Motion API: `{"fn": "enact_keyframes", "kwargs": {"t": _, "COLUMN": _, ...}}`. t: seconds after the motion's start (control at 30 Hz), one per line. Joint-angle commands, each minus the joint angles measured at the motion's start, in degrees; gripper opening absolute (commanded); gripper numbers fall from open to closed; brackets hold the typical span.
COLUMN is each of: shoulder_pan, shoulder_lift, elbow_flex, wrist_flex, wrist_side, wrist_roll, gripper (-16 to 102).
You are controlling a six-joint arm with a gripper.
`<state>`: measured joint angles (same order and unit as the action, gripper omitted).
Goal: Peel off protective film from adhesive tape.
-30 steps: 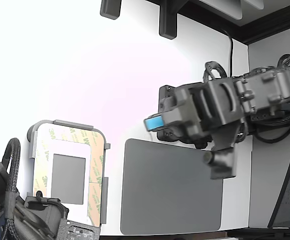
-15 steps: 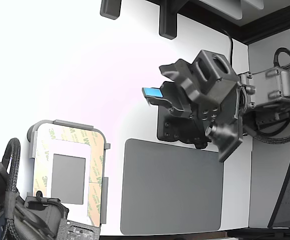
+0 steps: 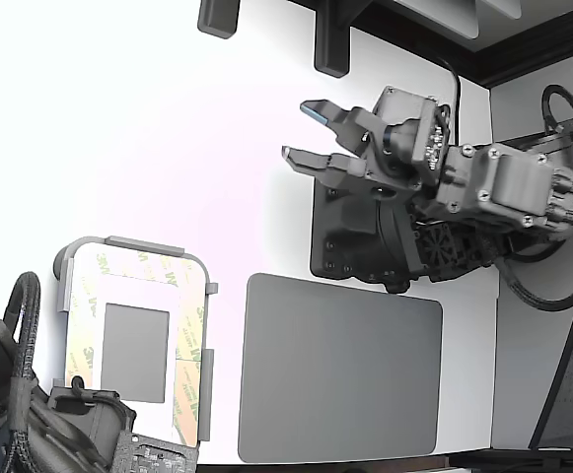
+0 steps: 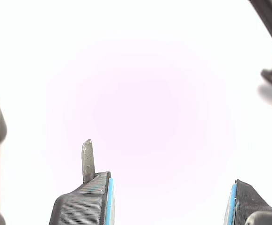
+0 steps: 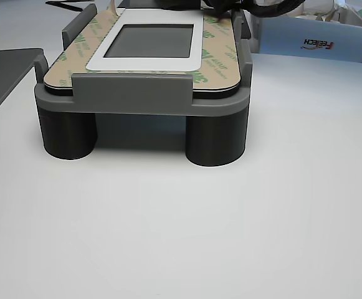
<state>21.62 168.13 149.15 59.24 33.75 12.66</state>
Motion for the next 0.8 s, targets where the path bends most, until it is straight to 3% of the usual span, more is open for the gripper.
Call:
{"fn": "enact_keyframes", "kwargs": {"t": 0.0, "shoulder_pan": -2.3, "shoulder_lift": 0.7, "elbow_flex": -0.7, "wrist_flex": -1.3, "wrist_side": -1.5, "wrist_roll": 1.8, "gripper": 100}}
{"fn": "enact_keyframes", "kwargs": {"t": 0.63, "shoulder_pan": -3.3, "shoulder_lift": 1.1, "elbow_flex": -0.6, "wrist_flex": -1.4, "wrist_side": -2.7, "wrist_roll": 1.7, "gripper": 100}}
{"fn": "enact_keyframes", "kwargs": {"t": 0.77, "shoulder_pan": -5.7, "shoulder_lift": -0.7, "elbow_flex": -0.6, "wrist_flex": -2.2, "wrist_side": -5.1, "wrist_roll": 1.0, "gripper": 100}}
